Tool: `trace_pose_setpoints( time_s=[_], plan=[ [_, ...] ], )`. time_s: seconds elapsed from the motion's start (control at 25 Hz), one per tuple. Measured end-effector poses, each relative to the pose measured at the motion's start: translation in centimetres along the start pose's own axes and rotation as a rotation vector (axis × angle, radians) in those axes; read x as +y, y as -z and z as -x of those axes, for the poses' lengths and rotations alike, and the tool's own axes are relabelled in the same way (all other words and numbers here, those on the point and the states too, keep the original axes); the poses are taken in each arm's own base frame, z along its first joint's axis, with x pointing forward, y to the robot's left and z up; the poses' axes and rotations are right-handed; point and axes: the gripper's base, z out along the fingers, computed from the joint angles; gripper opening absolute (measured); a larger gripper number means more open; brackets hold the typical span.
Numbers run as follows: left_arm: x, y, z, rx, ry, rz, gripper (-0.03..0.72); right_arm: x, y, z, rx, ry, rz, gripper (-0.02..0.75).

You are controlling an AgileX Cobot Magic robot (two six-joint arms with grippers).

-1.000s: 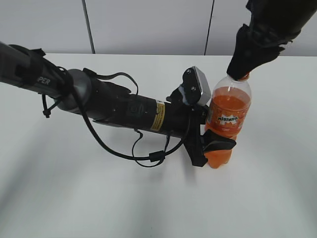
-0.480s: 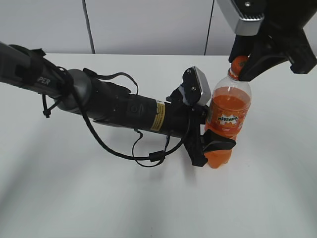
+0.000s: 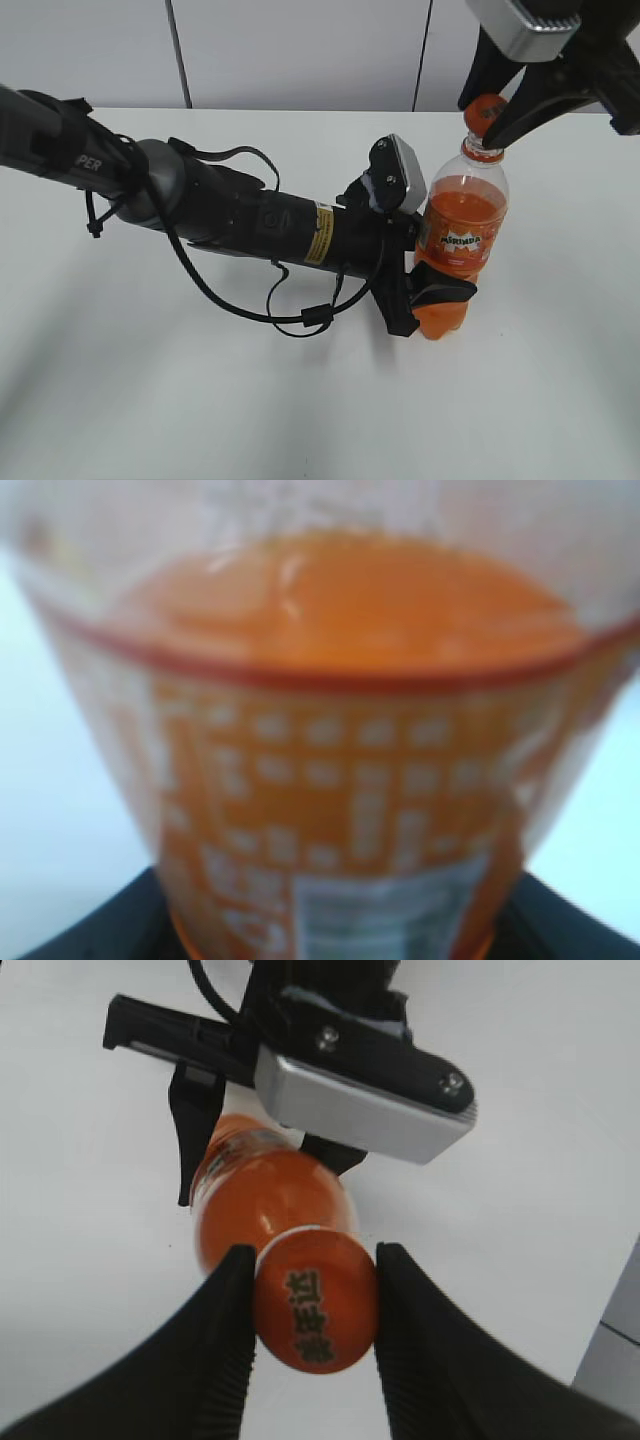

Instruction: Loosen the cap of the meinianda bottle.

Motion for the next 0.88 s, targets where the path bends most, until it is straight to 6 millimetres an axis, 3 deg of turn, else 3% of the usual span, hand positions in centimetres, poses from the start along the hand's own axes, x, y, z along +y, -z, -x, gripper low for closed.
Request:
trace_pose_setpoints(
  time_s=[0.32,0.56,0.88],
  plan=[
    [0.0,0.0,0.0,0.001,0.000,0.001,0.387,1.1,3.9,1.0,-0.021,-0.046,-0.107,0.272],
    [0.0,0.0,0.0,0.001,0.000,0.001,0.386,1.9,6.0,1.0,-0.024,-0.617,-0.163,0.272],
    [0.0,0.0,0.0,0.001,0.000,0.001,0.387,2.5,7.6,-1.3,0.107,-1.456,-0.382,0.272]
  ],
)
